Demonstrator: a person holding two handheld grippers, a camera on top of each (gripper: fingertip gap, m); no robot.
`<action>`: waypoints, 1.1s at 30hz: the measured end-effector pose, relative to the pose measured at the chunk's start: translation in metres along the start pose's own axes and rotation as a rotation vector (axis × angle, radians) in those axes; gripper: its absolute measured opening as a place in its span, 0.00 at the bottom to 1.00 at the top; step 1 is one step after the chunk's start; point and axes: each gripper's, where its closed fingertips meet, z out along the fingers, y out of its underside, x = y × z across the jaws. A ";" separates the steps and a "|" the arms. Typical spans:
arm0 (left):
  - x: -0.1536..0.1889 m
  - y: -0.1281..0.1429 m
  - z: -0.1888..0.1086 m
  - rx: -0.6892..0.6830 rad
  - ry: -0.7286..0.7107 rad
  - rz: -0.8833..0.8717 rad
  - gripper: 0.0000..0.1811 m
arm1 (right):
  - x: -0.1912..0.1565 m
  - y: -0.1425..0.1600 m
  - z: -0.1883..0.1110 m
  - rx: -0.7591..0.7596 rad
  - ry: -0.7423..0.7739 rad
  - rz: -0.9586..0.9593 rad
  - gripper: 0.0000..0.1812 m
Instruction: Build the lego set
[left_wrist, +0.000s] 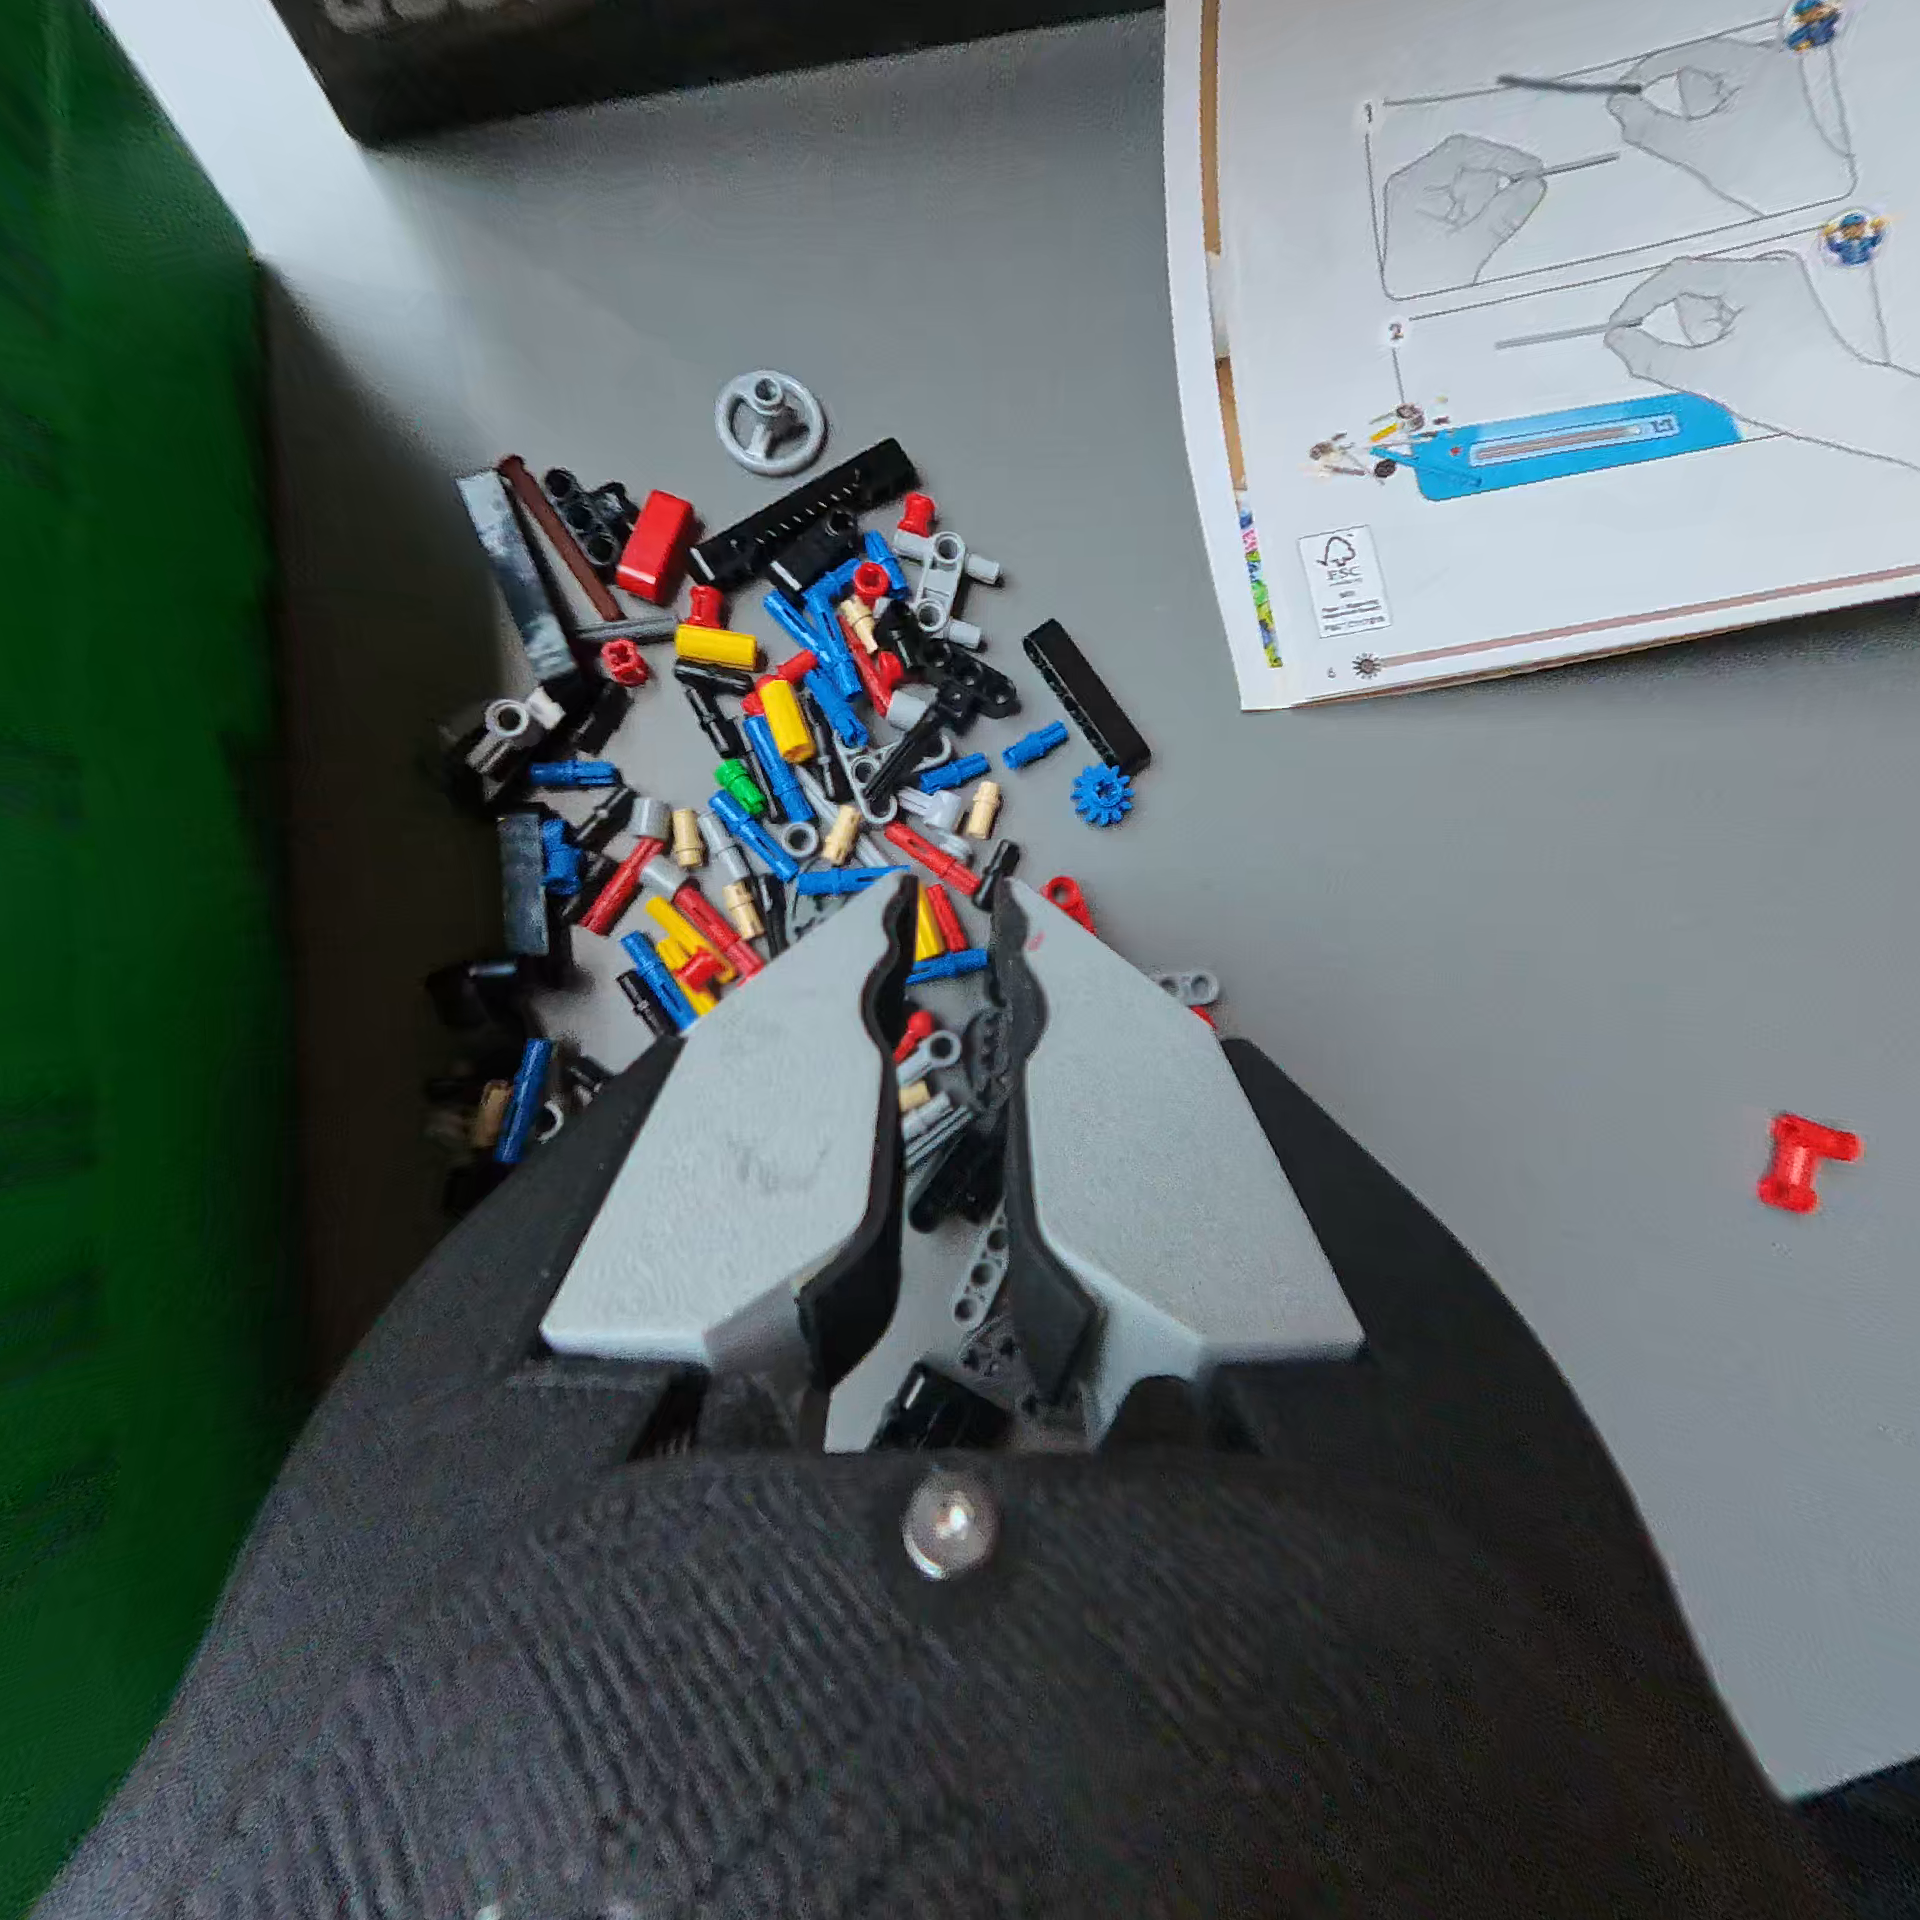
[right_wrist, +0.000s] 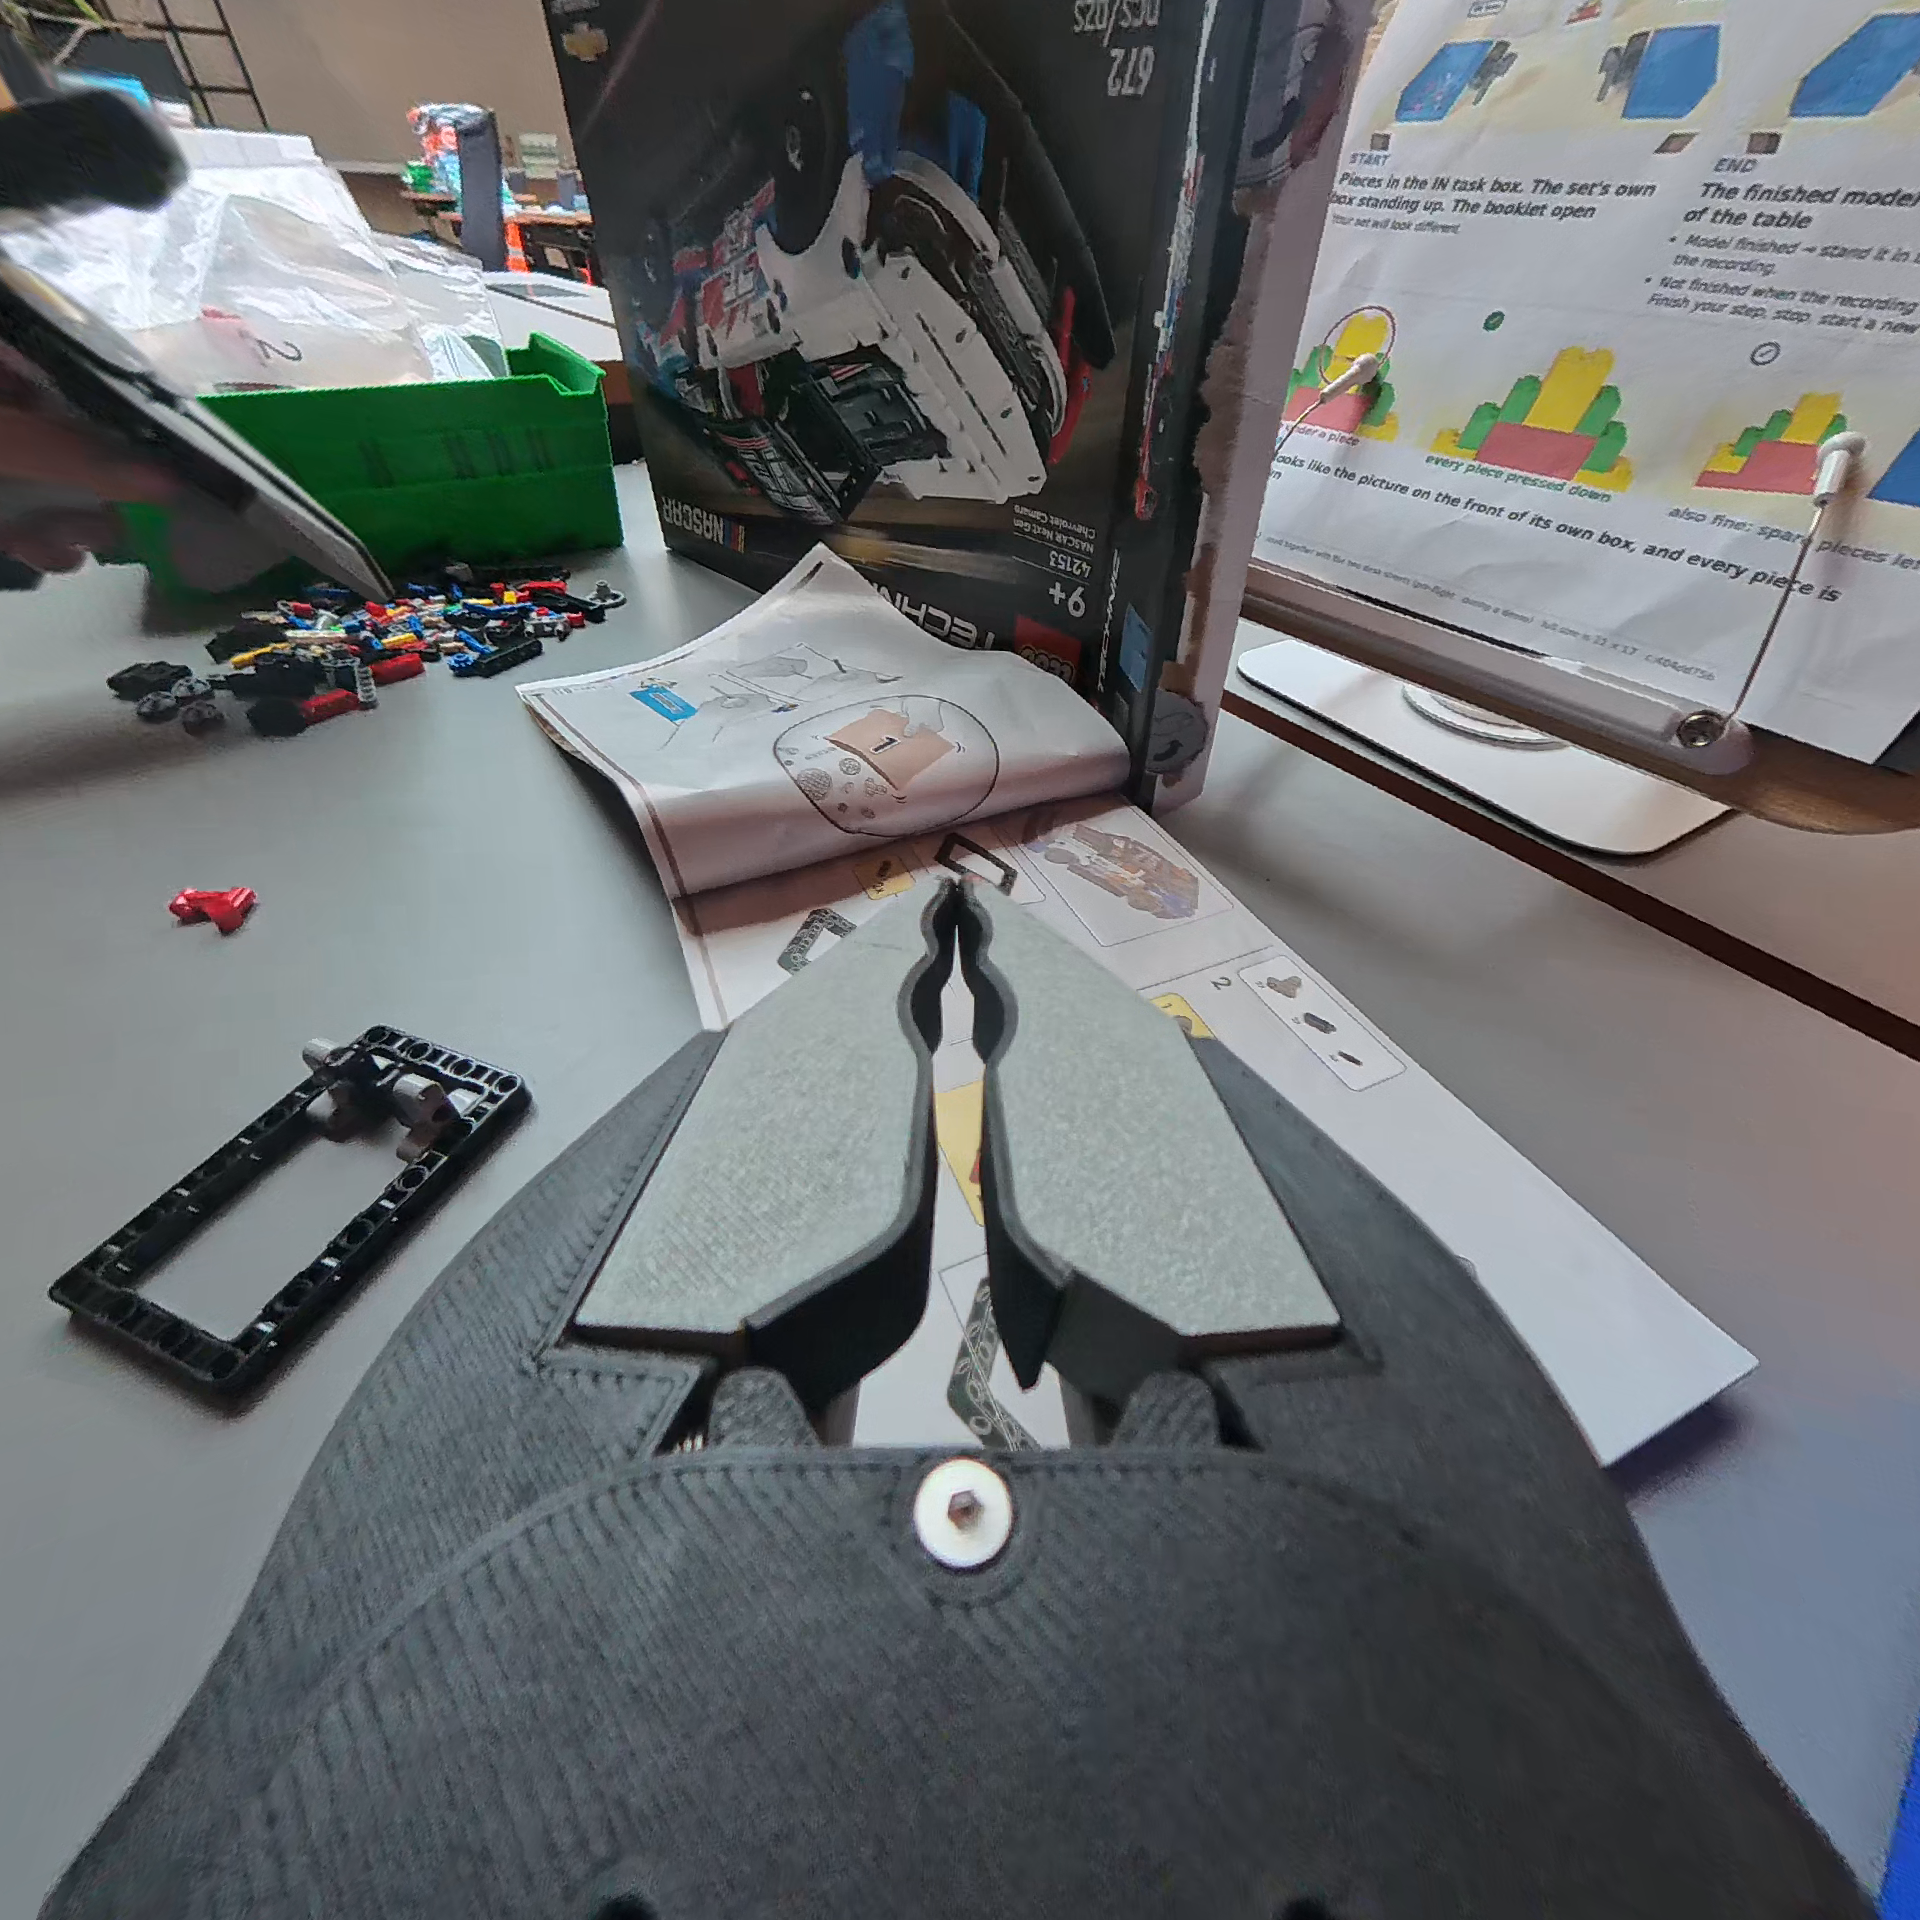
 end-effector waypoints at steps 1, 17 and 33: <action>0.002 -0.001 0.004 -0.029 0.027 -0.018 0.07 | -0.002 0.000 0.000 -0.001 -0.003 -0.007 0.00; -0.012 0.005 0.028 -0.211 -0.019 -0.046 0.04 | -0.001 -0.007 -0.003 0.020 0.006 -0.021 0.00; 0.067 -0.010 -0.013 -0.141 0.133 0.159 0.01 | -0.002 -0.004 -0.001 0.005 -0.002 -0.024 0.00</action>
